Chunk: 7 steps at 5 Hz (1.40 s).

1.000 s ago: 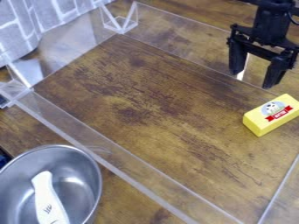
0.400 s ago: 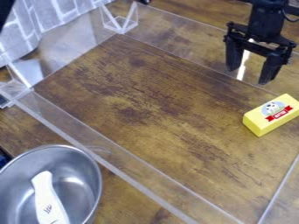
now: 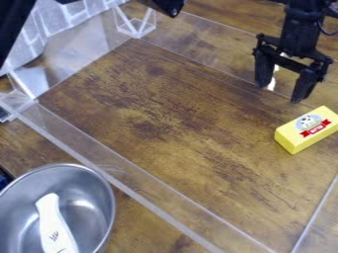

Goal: Move the yellow butter to the right side of the table

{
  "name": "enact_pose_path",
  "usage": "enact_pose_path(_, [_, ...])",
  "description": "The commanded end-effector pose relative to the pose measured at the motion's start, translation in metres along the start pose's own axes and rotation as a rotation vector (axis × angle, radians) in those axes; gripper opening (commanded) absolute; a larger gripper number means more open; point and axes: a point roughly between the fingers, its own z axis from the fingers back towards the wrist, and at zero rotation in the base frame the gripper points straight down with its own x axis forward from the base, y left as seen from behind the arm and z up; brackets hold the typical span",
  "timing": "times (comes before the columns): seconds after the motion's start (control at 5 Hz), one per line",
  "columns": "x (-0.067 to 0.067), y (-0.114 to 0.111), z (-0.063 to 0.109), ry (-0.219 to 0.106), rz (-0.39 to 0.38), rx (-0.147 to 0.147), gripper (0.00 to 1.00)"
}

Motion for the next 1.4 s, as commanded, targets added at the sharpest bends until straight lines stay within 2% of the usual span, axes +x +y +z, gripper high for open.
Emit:
enact_pose_path(0.0, [-0.013,-0.012,0.053,-0.098,-0.026,0.014,1.0])
enact_pose_path(0.2, [-0.022,-0.011,0.073,-0.121,-0.031,0.025,1.0])
enact_pose_path(0.4, [-0.032,-0.009,0.081,-0.105,-0.033,0.018,1.0])
enact_pose_path(0.8, [-0.011,-0.004,0.06,-0.105,-0.039,0.015,1.0])
enact_pose_path(1.2, [-0.004,0.004,0.034,-0.09,-0.027,0.007,1.0])
